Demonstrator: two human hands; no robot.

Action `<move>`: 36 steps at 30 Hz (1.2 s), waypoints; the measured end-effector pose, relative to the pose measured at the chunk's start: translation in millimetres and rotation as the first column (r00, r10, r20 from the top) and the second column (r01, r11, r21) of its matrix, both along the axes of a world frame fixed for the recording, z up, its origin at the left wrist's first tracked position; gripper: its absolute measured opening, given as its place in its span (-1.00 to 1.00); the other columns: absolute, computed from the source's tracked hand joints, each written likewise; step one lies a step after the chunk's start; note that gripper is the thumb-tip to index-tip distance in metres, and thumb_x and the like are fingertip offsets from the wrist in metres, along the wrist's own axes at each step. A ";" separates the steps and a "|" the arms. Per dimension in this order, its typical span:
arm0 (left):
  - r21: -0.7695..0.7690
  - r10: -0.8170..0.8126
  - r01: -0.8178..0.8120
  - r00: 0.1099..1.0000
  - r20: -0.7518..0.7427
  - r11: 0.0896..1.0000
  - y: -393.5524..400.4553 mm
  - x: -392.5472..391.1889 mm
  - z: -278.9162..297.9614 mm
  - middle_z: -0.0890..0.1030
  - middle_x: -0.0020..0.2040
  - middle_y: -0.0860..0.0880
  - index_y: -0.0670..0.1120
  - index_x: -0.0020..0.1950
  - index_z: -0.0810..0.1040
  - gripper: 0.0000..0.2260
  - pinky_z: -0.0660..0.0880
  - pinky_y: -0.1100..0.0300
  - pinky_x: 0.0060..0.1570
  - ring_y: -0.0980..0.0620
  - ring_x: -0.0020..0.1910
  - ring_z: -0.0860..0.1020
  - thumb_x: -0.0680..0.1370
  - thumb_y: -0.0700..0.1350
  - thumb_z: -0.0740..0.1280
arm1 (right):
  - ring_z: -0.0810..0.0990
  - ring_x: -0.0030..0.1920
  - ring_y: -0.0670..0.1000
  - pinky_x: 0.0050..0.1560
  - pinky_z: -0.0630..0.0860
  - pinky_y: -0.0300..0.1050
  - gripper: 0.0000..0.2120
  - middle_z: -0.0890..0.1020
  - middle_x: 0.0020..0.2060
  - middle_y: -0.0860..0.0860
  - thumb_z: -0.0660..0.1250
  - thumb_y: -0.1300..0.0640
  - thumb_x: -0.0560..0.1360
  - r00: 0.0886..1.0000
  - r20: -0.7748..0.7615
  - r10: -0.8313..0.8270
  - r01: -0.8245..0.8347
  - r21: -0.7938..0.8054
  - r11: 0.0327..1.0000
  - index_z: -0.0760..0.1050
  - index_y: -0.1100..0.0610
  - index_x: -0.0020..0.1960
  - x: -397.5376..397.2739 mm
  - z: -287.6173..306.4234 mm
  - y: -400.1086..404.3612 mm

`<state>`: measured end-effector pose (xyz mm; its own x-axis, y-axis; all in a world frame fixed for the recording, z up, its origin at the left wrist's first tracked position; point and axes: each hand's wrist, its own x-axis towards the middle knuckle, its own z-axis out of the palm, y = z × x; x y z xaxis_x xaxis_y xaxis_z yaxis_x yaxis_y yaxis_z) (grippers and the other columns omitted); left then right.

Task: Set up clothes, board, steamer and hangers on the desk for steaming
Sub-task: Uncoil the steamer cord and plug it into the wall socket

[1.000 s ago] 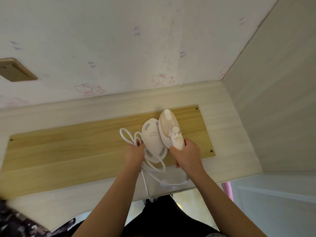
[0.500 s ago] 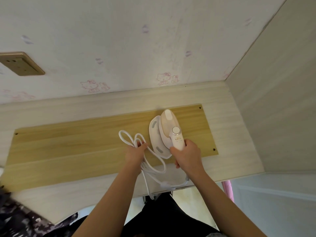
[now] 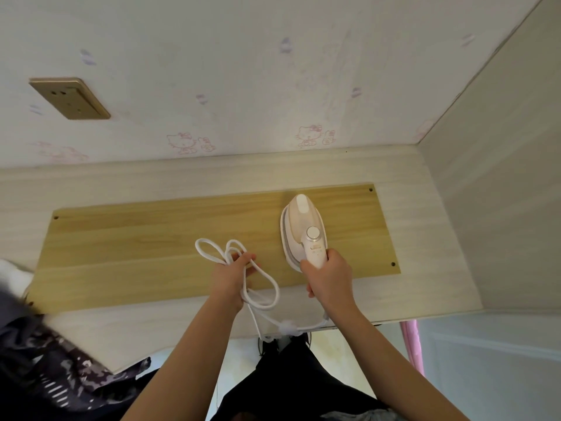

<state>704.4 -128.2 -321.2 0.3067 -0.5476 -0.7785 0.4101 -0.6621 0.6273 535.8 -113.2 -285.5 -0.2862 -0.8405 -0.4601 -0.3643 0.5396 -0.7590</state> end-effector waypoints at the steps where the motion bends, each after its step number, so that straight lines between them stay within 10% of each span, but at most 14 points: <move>1: 0.000 0.002 -0.002 1.000 -0.004 1.000 0.8 1.0 0.9 0.64 -0.18 -0.09 -0.14 -0.19 0.52 -0.90 0.31 0.18 -0.45 -0.01 -0.20 0.63 0.51 -0.24 0.37 | 0.53 -0.52 0.01 -0.59 0.41 -0.25 -0.84 0.57 -0.31 0.06 0.39 0.16 0.40 1.000 -0.005 -0.001 0.001 -0.003 1.000 0.45 0.19 -0.10 0.3 -0.5 0.3; 14: -0.052 -0.012 0.010 0.999 -0.048 0.999 8.8 7.4 14.2 0.63 -0.20 -0.08 -0.13 -0.13 0.49 -0.92 0.28 0.28 -0.57 -0.02 -0.20 0.63 0.56 -0.21 0.33 | 0.56 -0.49 0.00 -0.45 0.60 -0.04 -0.82 0.59 -0.25 0.09 0.38 0.11 0.44 1.000 0.013 0.007 -0.008 0.031 0.999 0.43 0.16 -0.05 -4.8 -7.9 2.6; 18: -0.100 -0.033 0.028 0.998 -0.052 0.995 11.7 6.8 18.9 0.64 -0.19 -0.11 -0.13 -0.11 0.48 -0.93 0.32 0.25 -0.52 -0.04 -0.20 0.64 0.57 -0.20 0.32 | 0.58 -0.14 0.10 -0.22 0.53 0.01 -0.61 0.54 -0.05 0.06 0.30 -0.10 0.49 0.912 -0.335 0.239 -0.224 0.082 0.971 0.34 0.18 0.11 -7.7 -0.3 1.1; 22: -0.129 -0.001 -0.008 0.998 -0.067 0.992 15.0 8.9 24.3 0.65 -0.15 -0.13 -0.21 -0.02 0.53 -0.91 0.50 0.15 -0.28 -0.07 -0.16 0.64 0.60 -0.19 0.28 | 0.44 0.09 0.16 0.00 0.48 0.04 -0.63 0.48 0.13 0.13 0.30 0.03 0.51 0.727 -0.673 0.137 -0.390 -0.240 0.889 0.38 0.23 0.21 -2.7 21.1 -4.9; 26: -0.162 0.087 -0.117 0.980 -0.177 0.980 16.5 15.6 32.7 0.64 -0.11 -0.20 -0.29 0.01 0.53 -0.85 0.60 0.17 -0.25 -0.13 -0.08 0.65 0.62 -0.21 0.23 | 0.54 -0.02 0.01 -0.01 0.53 -0.03 -0.84 0.58 -0.02 0.01 0.19 0.10 0.59 0.832 -0.326 0.450 -0.529 -0.217 0.821 0.47 0.12 0.10 17.3 37.2 -17.8; 30: -0.200 0.188 -0.249 0.941 -0.281 0.948 14.0 20.9 42.2 0.61 -0.09 -0.21 -0.31 0.10 0.52 -0.80 0.62 0.19 -0.25 -0.07 -0.14 0.64 0.63 -0.20 0.19 | 0.58 -0.18 0.04 -0.14 0.51 -0.02 -0.72 0.61 -0.16 0.05 0.10 -0.03 0.62 0.671 -0.145 0.727 -0.726 0.073 0.684 0.48 0.12 0.03 40.9 36.8 -13.5; 36: -0.228 0.209 -0.274 0.939 -0.273 0.934 13.7 21.6 55.8 0.61 -0.09 -0.15 -0.25 0.01 0.55 -0.77 0.57 0.17 -0.30 -0.02 -0.13 0.60 0.65 -0.15 0.16 | 0.69 -0.09 0.12 0.10 0.56 0.06 -0.51 0.68 -0.05 0.11 0.01 -0.29 0.58 0.641 0.361 0.678 -0.768 0.278 0.578 0.39 0.08 0.18 50.2 42.6 -17.1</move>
